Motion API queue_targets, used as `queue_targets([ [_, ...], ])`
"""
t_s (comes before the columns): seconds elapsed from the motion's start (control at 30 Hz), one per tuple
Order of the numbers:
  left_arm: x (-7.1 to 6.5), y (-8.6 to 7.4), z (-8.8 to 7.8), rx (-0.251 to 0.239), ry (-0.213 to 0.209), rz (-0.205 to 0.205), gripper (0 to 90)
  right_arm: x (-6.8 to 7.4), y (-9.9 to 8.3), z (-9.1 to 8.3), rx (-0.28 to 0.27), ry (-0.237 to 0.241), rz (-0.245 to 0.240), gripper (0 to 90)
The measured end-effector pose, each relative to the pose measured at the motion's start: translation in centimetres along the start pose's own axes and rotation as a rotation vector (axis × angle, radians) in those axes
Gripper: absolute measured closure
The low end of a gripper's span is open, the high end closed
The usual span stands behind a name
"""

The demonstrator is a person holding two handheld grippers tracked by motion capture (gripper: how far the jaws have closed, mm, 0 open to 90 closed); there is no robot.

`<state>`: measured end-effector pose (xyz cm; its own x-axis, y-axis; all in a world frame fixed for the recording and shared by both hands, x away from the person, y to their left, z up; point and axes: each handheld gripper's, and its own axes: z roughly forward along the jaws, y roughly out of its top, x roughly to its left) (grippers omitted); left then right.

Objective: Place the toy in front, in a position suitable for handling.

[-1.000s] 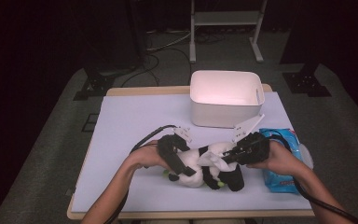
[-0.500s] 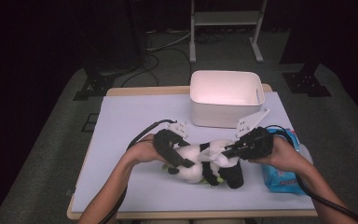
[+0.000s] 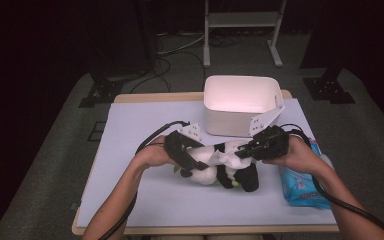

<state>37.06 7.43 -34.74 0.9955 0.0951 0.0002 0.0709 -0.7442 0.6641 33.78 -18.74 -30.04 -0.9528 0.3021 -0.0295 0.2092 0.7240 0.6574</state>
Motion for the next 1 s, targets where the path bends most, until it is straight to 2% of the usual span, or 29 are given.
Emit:
queue_targets([
  [0.23, -0.8, -0.4, 0.5, 0.007, -0.001, 0.015, 30.2, -0.1, 1.5, 2.3, 0.009, 0.029, -0.016, 82.3],
  [0.3, -1.0, -0.7, 0.5, 0.000, 0.000, 0.005, 29.9, -0.1, 1.7, 2.6, 0.020, 0.036, -0.020, 82.3],
  [0.43, -1.1, -1.2, 0.6, -0.013, -0.008, -0.012, 29.0, -0.1, 1.4, 2.3, 0.020, 0.033, -0.019, 82.3],
  [0.73, -1.3, -1.7, 0.7, -0.029, -0.028, -0.033, 28.1, -0.3, -1.0, 0.5, 0.003, 0.018, 0.032, 82.3],
  [0.87, -1.4, -1.5, 1.0, -0.025, -0.034, -0.023, 26.9, -0.3, -2.1, 0.2, 0.004, 0.029, 0.043, 82.3],
  [1.0, -1.6, -1.2, 1.0, -0.006, -0.037, -0.005, 24.1, 0.0, -2.5, 0.4, 0.012, 0.035, 0.048, 82.4],
])
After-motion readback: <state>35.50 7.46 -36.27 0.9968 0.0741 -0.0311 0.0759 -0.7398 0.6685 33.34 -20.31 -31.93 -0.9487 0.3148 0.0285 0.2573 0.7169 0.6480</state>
